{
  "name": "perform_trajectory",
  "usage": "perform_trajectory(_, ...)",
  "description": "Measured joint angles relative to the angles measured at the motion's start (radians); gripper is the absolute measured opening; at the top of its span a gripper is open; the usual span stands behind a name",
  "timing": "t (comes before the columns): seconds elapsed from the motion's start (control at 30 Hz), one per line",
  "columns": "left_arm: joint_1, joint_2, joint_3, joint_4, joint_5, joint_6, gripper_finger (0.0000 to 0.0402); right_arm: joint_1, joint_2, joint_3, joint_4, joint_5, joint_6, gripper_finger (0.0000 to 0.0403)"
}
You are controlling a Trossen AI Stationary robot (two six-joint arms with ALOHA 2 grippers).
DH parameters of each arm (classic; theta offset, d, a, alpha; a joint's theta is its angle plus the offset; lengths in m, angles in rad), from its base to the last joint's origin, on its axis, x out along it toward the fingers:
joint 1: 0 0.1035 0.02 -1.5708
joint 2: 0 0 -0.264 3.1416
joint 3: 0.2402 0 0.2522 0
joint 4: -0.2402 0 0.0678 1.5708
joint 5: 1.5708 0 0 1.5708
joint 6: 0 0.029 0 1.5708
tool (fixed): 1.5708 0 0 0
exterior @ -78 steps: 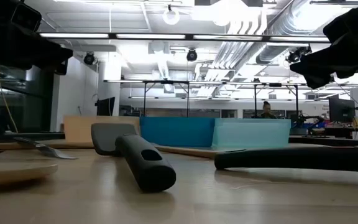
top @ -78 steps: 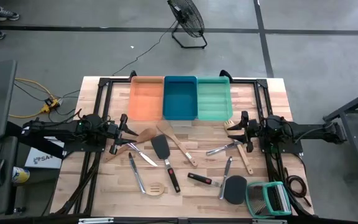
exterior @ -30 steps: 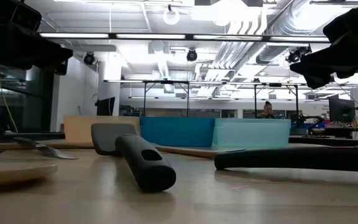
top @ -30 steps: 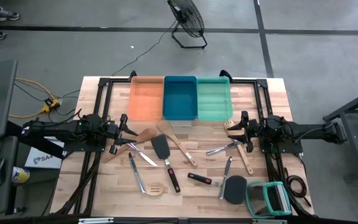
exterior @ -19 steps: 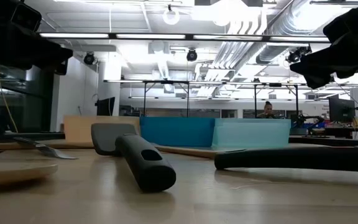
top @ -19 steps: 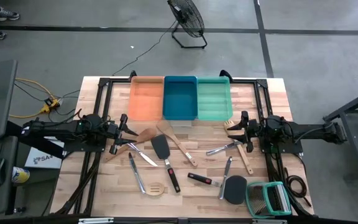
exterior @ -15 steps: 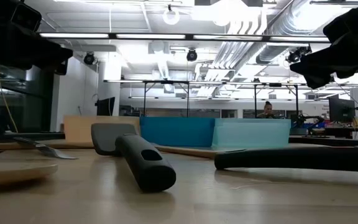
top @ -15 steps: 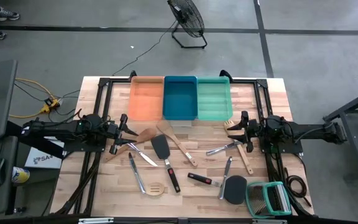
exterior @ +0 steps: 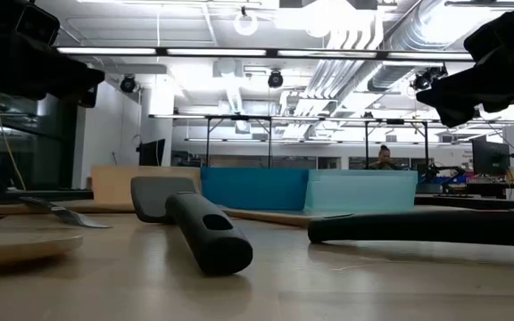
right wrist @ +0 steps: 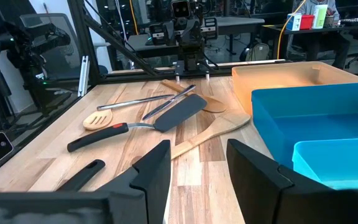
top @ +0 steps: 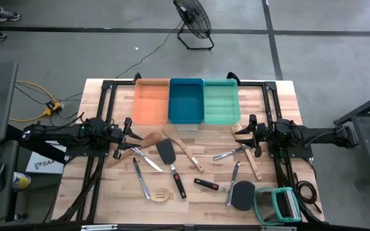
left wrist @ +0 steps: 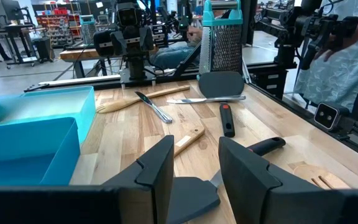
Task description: Pick & Place Kitchen Items
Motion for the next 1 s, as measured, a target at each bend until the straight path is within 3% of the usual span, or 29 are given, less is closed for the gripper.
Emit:
perform_trajectory(0.3, 0.0, 0.0, 0.0, 0.0, 0.0, 0.0, 0.0125, 0.0, 0.0, -0.001, 0.0, 0.061, -0.155, 0.0149)
perform_trajectory(0.57, 0.0, 0.0, 0.0, 0.0, 0.0, 0.0, 0.0125, 0.0, 0.0, -0.001, 0.0, 0.069, -0.11, 0.0149)
perform_trajectory(0.67, 0.0, 0.0, 0.0, 0.0, 0.0, 0.0, 0.0125, 0.0, 0.0, -0.001, 0.0, 0.068, -0.009, 0.0149)
perform_trajectory(1.0, 0.0, 0.0, 0.0, 0.0, 0.0, 0.0, 0.0125, 0.0, 0.016, 0.001, -0.001, 0.051, 0.603, 0.0149)
